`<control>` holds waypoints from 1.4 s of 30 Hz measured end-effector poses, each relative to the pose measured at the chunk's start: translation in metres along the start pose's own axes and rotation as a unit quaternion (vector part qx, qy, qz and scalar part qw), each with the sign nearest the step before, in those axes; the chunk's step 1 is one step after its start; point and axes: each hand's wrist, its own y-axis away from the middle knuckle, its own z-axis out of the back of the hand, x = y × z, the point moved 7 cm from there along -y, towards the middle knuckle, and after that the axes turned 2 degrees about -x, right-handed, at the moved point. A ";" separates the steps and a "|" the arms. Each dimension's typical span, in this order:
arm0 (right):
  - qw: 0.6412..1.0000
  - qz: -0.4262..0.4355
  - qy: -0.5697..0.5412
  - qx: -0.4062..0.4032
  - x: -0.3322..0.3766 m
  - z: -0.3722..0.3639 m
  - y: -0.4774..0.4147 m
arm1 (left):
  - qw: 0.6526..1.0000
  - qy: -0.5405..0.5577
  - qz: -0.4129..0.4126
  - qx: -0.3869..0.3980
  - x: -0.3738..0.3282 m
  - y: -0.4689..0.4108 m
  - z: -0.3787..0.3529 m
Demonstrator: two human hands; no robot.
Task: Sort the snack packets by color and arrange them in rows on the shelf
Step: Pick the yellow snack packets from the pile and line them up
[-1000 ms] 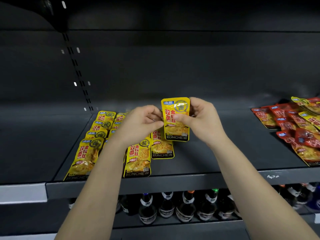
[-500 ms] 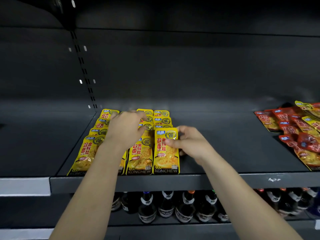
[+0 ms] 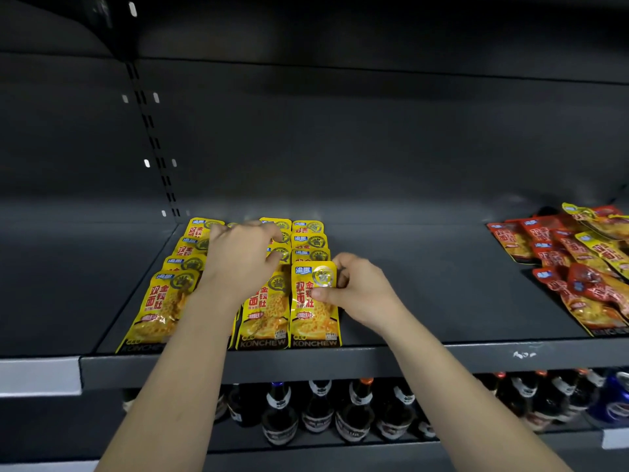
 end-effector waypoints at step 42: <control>0.975 0.028 0.156 -0.159 -0.095 0.197 0.020 | 0.993 0.040 -0.111 0.027 -0.191 -0.022 -0.034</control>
